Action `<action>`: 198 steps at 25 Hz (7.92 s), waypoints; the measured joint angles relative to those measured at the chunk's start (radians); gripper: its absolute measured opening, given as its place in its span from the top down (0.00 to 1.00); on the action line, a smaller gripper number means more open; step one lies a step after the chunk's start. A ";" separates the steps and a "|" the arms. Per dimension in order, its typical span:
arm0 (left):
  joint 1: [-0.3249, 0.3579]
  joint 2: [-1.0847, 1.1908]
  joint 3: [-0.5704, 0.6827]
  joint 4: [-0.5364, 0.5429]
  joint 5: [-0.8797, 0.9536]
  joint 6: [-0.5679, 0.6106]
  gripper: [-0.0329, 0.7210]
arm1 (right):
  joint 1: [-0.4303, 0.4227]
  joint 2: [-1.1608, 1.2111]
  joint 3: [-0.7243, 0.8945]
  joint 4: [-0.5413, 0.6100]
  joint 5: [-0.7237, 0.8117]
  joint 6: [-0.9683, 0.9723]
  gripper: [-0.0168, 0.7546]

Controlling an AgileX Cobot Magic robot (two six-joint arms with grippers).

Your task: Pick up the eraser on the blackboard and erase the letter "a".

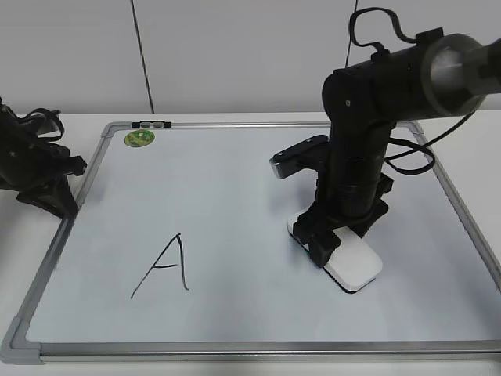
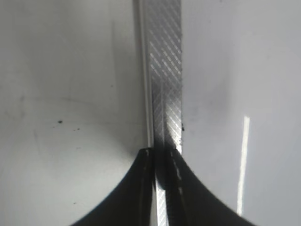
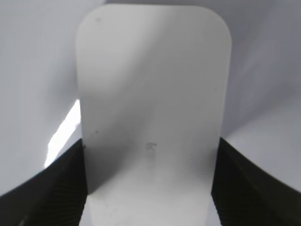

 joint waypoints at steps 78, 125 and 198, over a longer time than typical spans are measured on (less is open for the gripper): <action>0.000 0.000 0.000 0.006 0.000 0.000 0.90 | -0.504 0.072 -0.219 0.113 0.097 0.018 0.28; 0.000 -0.257 -0.228 0.038 0.322 -0.033 0.39 | -0.504 -0.331 -0.396 0.124 0.236 0.018 0.21; -0.037 -1.888 0.952 0.232 0.204 -0.140 0.39 | -0.485 -1.668 0.923 0.085 0.128 0.104 0.22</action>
